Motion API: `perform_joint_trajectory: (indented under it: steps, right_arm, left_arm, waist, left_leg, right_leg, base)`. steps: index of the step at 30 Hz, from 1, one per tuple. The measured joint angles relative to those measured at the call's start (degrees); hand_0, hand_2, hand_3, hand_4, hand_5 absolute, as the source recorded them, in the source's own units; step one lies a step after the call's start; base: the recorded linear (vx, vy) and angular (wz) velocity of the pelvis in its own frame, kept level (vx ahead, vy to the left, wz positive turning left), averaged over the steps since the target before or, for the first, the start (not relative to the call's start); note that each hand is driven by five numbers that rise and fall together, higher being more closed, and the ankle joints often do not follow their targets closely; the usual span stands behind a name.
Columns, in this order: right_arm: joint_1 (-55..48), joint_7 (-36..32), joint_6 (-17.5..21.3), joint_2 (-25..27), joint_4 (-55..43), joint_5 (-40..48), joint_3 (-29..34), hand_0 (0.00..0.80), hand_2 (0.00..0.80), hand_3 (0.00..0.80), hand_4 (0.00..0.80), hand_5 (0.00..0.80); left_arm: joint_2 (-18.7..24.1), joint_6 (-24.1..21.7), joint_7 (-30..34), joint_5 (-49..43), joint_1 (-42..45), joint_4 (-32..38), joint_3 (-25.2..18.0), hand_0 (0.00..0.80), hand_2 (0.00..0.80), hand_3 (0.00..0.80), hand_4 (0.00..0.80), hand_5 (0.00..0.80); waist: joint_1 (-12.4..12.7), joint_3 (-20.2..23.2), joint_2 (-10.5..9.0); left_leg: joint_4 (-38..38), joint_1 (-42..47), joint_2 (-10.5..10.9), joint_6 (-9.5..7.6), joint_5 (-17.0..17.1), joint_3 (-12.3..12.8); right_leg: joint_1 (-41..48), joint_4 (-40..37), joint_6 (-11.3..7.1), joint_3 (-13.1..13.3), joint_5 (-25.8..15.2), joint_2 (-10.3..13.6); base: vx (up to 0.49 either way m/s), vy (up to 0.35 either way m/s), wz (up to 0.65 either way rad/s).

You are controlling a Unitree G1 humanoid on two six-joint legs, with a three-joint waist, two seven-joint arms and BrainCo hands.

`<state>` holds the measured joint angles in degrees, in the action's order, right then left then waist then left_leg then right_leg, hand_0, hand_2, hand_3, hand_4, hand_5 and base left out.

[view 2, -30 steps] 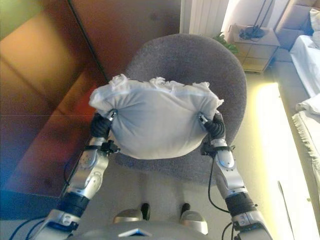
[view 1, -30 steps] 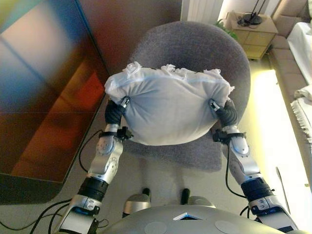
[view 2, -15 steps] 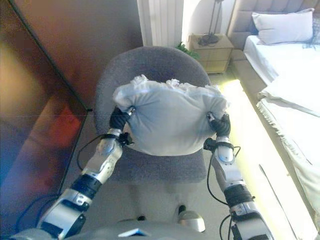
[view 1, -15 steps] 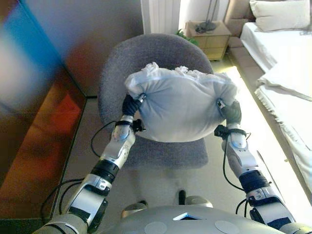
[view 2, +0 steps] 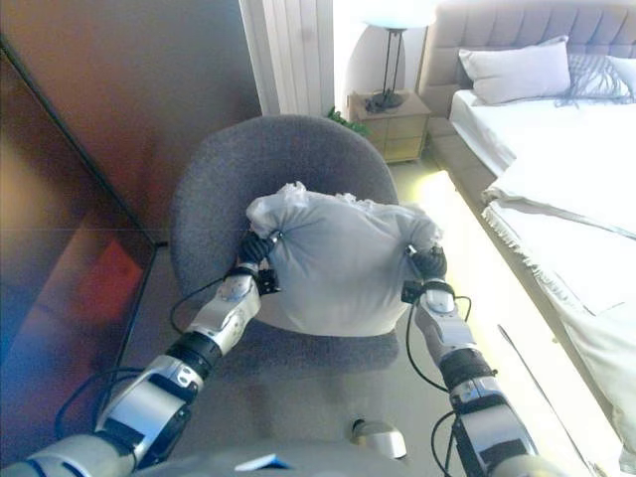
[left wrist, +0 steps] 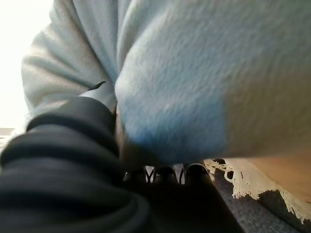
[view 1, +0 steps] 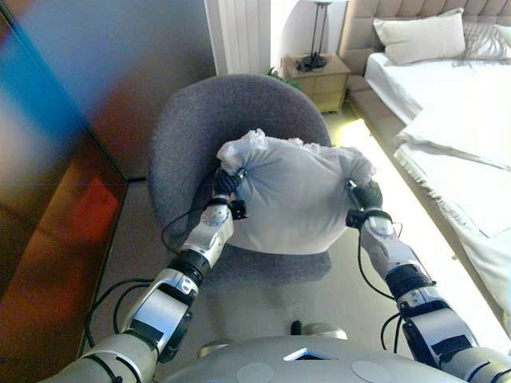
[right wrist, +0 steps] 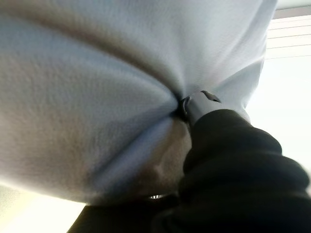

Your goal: Pick up the cushion and take it to the sofa

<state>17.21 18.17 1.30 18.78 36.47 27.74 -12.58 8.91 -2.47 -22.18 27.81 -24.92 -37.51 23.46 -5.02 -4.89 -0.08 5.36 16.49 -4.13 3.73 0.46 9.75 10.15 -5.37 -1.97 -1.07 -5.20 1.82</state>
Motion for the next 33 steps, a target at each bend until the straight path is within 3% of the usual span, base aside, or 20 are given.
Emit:
perform_joint_trajectory:
  steps: [9,20,33]
  right_arm:
    - [0.0,-2.6,-0.4,-0.9,0.7,-0.1,-0.7,0.8,0.8,0.8,0.8,0.8]
    - [-1.5,-8.2,-3.5,-3.0,0.7,-7.0,-4.2,0.8,0.8,0.8,0.8,0.8]
    - [-1.6,-9.0,-5.6,-4.8,5.3,-9.1,-6.2,0.8,0.8,0.8,0.8,0.8]
  left_arm:
    - [0.8,1.1,-2.6,0.0,0.4,-0.1,-0.1,0.8,0.8,0.8,0.8,0.8]
    - [1.3,2.3,-6.6,0.1,10.5,0.1,-4.3,0.8,0.8,0.8,0.8,0.8]
    - [2.6,5.0,-4.4,0.1,11.3,-2.7,-5.0,0.8,0.8,0.8,0.8,0.8]
  waist:
    - [1.7,1.4,-3.4]
    - [4.6,3.6,-4.48]
    - [6.0,6.0,-5.84]
  left_leg:
    - [0.0,1.8,0.1,0.32,0.0,0.0]
    - [0.0,6.9,0.1,0.34,-1.1,-1.7]
    - [0.0,7.9,0.1,0.27,-1.5,-3.0]
  right_leg:
    - [1.8,0.0,0.15,-0.1,0.1,0.0]
    - [7.8,0.1,-0.01,-2.8,1.6,0.4]
    - [9.7,0.1,-0.03,-4.4,2.2,0.6]
  base:
    - [0.118,-0.012,0.0]
    - [0.179,0.019,0.09]
    - [0.093,0.036,0.06]
